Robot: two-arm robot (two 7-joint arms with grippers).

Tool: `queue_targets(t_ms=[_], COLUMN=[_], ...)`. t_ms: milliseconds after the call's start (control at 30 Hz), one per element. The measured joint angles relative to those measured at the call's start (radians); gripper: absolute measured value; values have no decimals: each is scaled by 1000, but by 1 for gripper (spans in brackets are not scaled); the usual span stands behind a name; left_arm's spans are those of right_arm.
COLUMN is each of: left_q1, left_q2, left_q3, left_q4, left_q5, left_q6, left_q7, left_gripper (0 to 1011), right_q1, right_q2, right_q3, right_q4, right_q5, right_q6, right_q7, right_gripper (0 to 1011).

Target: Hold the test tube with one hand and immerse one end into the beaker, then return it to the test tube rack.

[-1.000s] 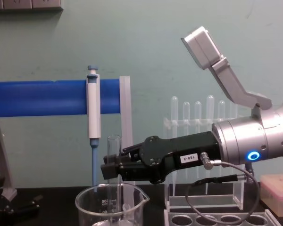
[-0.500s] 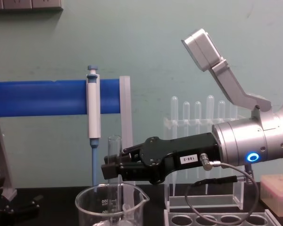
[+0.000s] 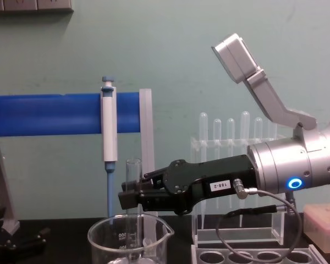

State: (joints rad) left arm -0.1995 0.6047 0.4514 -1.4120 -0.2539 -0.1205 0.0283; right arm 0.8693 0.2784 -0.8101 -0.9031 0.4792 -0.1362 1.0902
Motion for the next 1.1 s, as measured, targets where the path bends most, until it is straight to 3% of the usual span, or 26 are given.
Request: queue_targets(t_ms=[1100], left_q1=[0], left_q2=[0], left_q3=[0], left_q4=[0], left_q5=[0], left_q6=[0], left_q7=[0], left_gripper=[1000], right_q1=[1], right_q2=[0], right_q3=[-1], right_q4=[-1], right_q5=[0], right_q6=[1], right_q7=[0], right_gripper=[226])
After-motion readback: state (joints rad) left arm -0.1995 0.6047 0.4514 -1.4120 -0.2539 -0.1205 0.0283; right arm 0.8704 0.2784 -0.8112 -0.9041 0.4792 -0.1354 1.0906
